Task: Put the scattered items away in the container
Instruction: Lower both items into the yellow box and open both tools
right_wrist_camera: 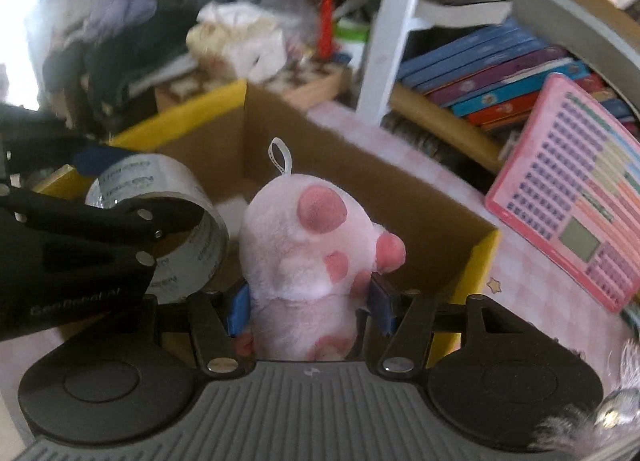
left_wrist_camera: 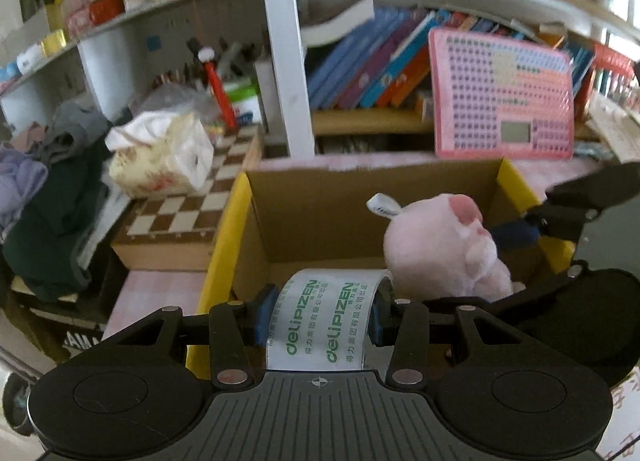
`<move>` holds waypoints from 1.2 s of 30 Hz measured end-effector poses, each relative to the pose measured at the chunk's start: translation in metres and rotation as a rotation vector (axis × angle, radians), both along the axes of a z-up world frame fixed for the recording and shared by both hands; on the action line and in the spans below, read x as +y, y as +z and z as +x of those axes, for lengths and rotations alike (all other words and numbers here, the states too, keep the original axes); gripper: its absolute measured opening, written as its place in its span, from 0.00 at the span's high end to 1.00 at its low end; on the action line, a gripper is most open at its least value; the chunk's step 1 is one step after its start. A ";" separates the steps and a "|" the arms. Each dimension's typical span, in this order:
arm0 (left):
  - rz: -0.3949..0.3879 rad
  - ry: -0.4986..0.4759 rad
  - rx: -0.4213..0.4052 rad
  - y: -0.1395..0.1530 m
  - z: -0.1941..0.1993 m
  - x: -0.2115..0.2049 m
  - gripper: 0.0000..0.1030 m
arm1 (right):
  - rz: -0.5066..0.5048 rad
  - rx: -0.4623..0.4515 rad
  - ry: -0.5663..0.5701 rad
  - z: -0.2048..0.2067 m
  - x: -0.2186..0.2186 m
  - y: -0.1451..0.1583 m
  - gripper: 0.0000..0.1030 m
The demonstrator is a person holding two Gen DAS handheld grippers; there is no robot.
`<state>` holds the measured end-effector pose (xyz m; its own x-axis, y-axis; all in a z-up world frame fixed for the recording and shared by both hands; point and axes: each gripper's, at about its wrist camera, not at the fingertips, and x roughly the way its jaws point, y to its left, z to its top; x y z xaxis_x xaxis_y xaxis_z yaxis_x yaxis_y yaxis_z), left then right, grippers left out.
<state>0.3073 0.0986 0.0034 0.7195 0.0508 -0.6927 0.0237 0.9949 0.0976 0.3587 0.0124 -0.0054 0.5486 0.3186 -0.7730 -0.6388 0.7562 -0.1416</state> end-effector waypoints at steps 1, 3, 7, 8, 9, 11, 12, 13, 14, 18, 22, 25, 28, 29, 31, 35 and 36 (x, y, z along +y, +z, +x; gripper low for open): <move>0.005 0.001 0.007 -0.002 0.002 0.000 0.58 | -0.016 0.001 0.013 0.003 0.003 -0.003 0.45; 0.008 0.002 0.027 -0.006 0.005 0.001 0.58 | -0.035 0.014 0.025 0.008 0.007 -0.007 0.44; 0.003 0.002 0.052 -0.010 0.009 0.002 0.57 | -0.048 0.049 0.028 0.014 0.010 -0.012 0.43; 0.002 0.003 0.054 -0.010 0.012 0.003 0.57 | -0.053 0.046 0.030 0.014 0.010 -0.013 0.42; 0.003 0.006 0.053 -0.010 0.012 0.003 0.57 | -0.058 0.041 0.028 0.015 0.011 -0.013 0.41; -0.003 0.008 0.055 -0.011 0.014 0.005 0.57 | -0.061 0.033 0.021 0.015 0.011 -0.012 0.38; -0.007 0.008 0.055 -0.011 0.015 0.005 0.57 | -0.060 0.032 0.015 0.015 0.011 -0.012 0.37; -0.009 0.008 0.055 -0.011 0.015 0.006 0.57 | -0.058 0.032 0.009 0.015 0.010 -0.012 0.36; -0.011 0.008 0.055 -0.011 0.015 0.006 0.56 | -0.055 0.033 0.006 0.015 0.010 -0.012 0.36; 0.003 0.019 0.044 -0.008 0.014 0.008 0.47 | -0.052 0.016 -0.001 0.014 0.009 -0.010 0.29; -0.006 0.018 0.001 0.003 0.008 0.012 0.35 | -0.029 -0.013 -0.015 0.009 0.006 -0.002 0.21; -0.019 0.004 -0.040 0.015 -0.001 0.012 0.33 | 0.022 -0.024 -0.036 0.003 -0.002 0.009 0.21; -0.042 -0.003 -0.083 0.026 -0.013 0.013 0.33 | 0.076 -0.036 -0.061 -0.006 -0.010 0.020 0.21; -0.050 -0.006 -0.095 0.030 -0.017 0.014 0.33 | 0.091 -0.041 -0.073 -0.009 -0.013 0.024 0.21; -0.062 -0.012 -0.122 0.037 -0.027 0.014 0.33 | 0.106 -0.054 -0.087 -0.017 -0.016 0.031 0.21; -0.082 -0.026 -0.171 0.052 -0.047 0.014 0.33 | 0.133 -0.096 -0.107 -0.038 -0.022 0.049 0.21; -0.087 -0.028 -0.181 0.055 -0.053 0.015 0.33 | 0.139 -0.106 -0.112 -0.043 -0.024 0.053 0.21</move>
